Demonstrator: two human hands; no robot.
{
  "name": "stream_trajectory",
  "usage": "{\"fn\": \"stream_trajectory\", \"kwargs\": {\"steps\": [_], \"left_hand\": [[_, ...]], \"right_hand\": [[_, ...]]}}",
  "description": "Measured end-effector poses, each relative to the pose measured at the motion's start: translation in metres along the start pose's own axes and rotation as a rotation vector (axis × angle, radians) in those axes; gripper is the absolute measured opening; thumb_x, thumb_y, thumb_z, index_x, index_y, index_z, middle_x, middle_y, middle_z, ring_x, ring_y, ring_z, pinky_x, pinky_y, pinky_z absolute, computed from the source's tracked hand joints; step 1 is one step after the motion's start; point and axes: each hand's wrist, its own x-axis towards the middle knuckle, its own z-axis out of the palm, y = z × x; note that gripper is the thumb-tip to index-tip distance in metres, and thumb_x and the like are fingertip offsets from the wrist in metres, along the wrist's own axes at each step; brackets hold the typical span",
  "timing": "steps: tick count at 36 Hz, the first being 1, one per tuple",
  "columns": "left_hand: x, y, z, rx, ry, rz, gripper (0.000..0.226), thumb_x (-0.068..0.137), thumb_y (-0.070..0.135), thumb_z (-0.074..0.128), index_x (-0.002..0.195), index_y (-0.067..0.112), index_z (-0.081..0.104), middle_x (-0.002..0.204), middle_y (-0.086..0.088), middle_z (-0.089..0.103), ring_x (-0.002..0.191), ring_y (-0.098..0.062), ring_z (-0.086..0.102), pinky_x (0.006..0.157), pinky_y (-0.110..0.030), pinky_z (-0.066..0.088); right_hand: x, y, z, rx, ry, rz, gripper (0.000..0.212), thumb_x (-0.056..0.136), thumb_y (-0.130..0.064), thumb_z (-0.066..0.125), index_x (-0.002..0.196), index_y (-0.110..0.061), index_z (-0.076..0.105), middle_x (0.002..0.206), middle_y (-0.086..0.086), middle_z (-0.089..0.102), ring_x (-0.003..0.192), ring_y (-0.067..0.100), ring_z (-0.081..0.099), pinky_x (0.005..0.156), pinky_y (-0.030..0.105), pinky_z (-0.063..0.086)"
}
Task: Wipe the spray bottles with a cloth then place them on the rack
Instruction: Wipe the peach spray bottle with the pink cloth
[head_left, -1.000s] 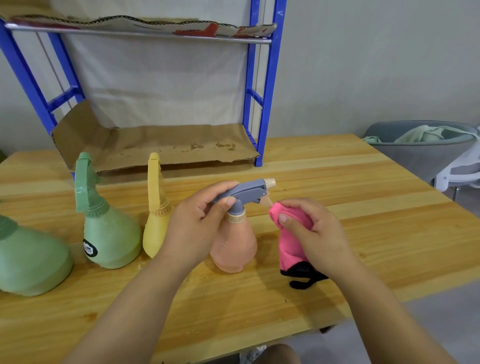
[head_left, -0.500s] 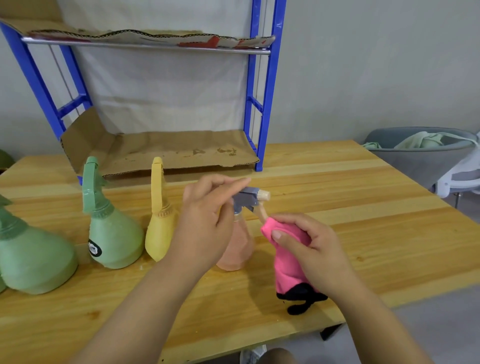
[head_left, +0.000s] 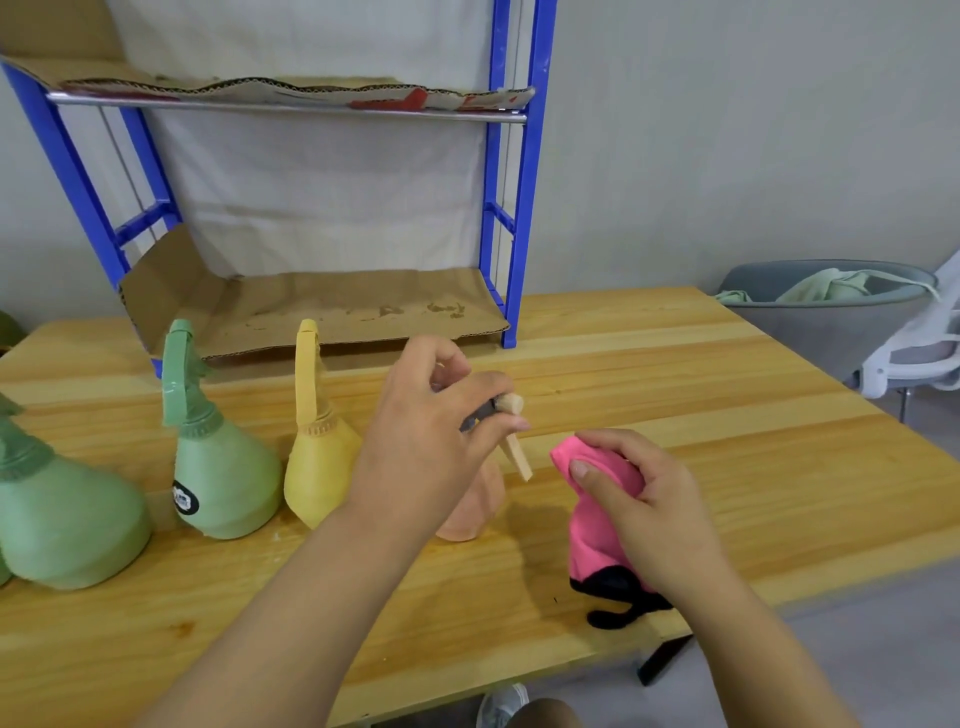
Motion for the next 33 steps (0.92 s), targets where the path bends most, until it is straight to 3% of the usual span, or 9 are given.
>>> {"fn": "stream_trajectory", "kwargs": {"steps": [4,12,16,19,22,26,33], "left_hand": [[-0.003,-0.002,-0.004,-0.017,0.002,0.113,0.027,0.077,0.028,0.070,0.096,0.010,0.075,0.089,-0.005,0.061,0.076,-0.018,0.061,0.062,-0.032,0.054],[-0.020,-0.016,-0.016,-0.077,0.150,0.165,0.019,0.079,0.006,0.071,0.097,0.008,0.074,0.104,0.002,0.067,0.096,-0.008,0.064,0.083,-0.025,0.053],[-0.026,-0.019,-0.023,-0.164,0.176,0.008,0.021,0.082,0.018,0.063,0.102,0.020,0.068,0.107,0.011,0.065,0.090,0.005,0.062,0.080,-0.008,0.047],[-0.027,-0.020,-0.029,-0.269,0.163,-0.117,0.022,0.082,0.021,0.063,0.103,0.027,0.066,0.105,0.017,0.066,0.089,0.009,0.063,0.077,-0.007,0.048],[-0.025,-0.026,-0.033,-0.435,0.116,-0.303,0.032,0.082,0.007,0.069,0.098,0.035,0.068,0.094,0.018,0.071,0.082,0.004,0.065,0.077,-0.009,0.049],[-0.025,-0.034,-0.036,-0.635,0.057,-0.343,0.032,0.077,0.012,0.065,0.094,0.038,0.074,0.102,0.016,0.073,0.097,-0.010,0.068,0.085,-0.022,0.052],[-0.025,-0.030,-0.035,-0.807,0.015,-0.366,0.027,0.077,0.006,0.062,0.096,0.022,0.073,0.102,0.012,0.074,0.097,-0.007,0.068,0.080,-0.016,0.051]], "right_hand": [[-0.001,-0.001,-0.001,0.000,0.007,0.006,0.020,0.088,-0.025,0.066,0.103,-0.037,0.065,0.099,-0.024,0.065,0.095,-0.012,0.057,0.073,0.007,0.044],[-0.004,-0.005,0.002,0.023,-0.005,-0.020,0.021,0.087,-0.025,0.066,0.097,-0.044,0.062,0.101,-0.036,0.061,0.095,-0.012,0.057,0.074,0.004,0.043],[-0.006,-0.009,0.009,0.034,-0.026,-0.030,0.023,0.088,-0.026,0.066,0.096,-0.047,0.060,0.100,-0.037,0.060,0.095,-0.013,0.057,0.073,0.002,0.042],[-0.006,-0.011,0.015,0.032,-0.032,-0.045,0.023,0.087,-0.025,0.066,0.097,-0.046,0.061,0.101,-0.034,0.062,0.097,-0.013,0.056,0.076,0.002,0.041],[-0.007,-0.012,0.021,0.019,-0.010,-0.057,0.022,0.086,-0.025,0.067,0.100,-0.042,0.063,0.101,-0.025,0.065,0.100,-0.010,0.057,0.080,0.005,0.042],[-0.007,-0.016,0.027,-0.016,0.056,-0.137,0.023,0.085,-0.022,0.069,0.102,-0.036,0.066,0.103,-0.017,0.060,0.101,-0.007,0.055,0.082,0.003,0.038],[-0.006,-0.029,0.042,-0.011,0.191,-0.244,0.026,0.084,-0.021,0.072,0.107,-0.032,0.067,0.098,-0.012,0.049,0.094,-0.004,0.052,0.080,0.003,0.039]]}}
